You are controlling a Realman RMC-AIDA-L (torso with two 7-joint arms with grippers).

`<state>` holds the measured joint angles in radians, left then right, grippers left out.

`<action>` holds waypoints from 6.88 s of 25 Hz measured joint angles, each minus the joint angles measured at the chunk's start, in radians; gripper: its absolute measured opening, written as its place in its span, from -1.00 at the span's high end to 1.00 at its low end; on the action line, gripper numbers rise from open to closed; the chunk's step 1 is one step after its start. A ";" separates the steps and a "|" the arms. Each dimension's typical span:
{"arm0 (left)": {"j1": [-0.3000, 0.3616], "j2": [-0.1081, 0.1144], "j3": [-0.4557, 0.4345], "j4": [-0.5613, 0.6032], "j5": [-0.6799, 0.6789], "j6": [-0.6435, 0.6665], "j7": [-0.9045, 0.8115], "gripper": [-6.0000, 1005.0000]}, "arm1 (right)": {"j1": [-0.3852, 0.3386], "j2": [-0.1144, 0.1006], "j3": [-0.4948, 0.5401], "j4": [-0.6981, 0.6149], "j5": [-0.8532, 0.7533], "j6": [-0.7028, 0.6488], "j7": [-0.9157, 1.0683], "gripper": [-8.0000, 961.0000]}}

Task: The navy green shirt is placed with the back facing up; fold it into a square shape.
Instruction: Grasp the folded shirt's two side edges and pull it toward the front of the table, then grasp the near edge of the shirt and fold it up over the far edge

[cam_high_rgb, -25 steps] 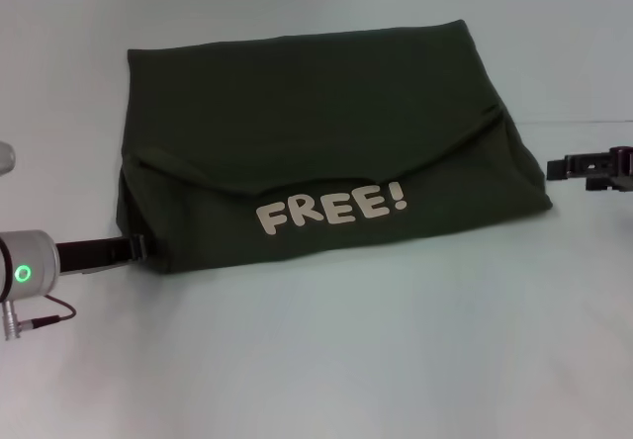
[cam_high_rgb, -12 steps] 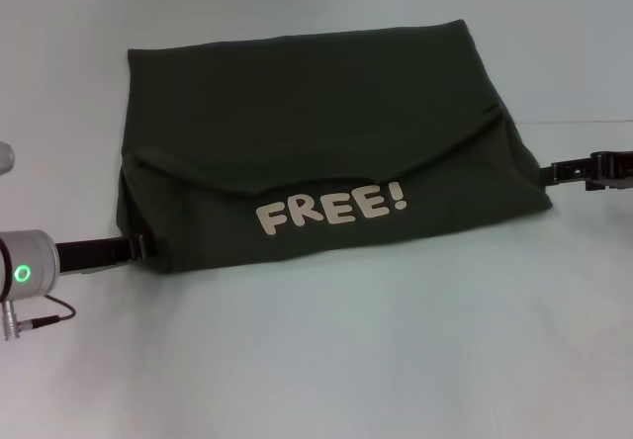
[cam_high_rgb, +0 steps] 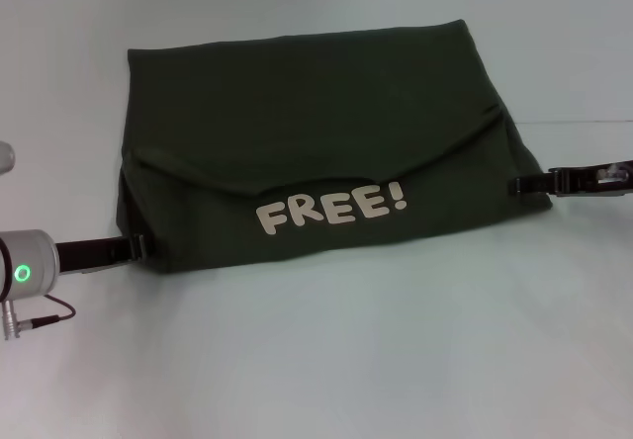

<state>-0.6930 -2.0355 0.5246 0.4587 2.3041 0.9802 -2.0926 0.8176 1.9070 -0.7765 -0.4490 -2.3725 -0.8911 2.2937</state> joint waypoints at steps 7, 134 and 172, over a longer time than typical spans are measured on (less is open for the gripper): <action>0.001 0.000 0.000 0.000 -0.001 -0.001 0.004 0.92 | 0.004 0.038 -0.011 0.012 0.000 0.103 -0.034 -0.81; -0.142 0.094 -0.348 -0.020 -0.059 0.108 0.128 0.92 | -0.035 0.030 0.406 -0.034 0.307 -0.073 -0.332 0.91; -0.086 -0.004 -0.350 -0.120 -0.419 -0.098 0.525 -0.34 | -0.036 0.123 0.251 -0.050 0.441 0.212 -0.498 -0.41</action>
<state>-0.7795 -2.0390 0.1743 0.3387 1.8850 0.8818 -1.5673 0.7818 2.0305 -0.5252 -0.4986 -1.9310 -0.6792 1.7954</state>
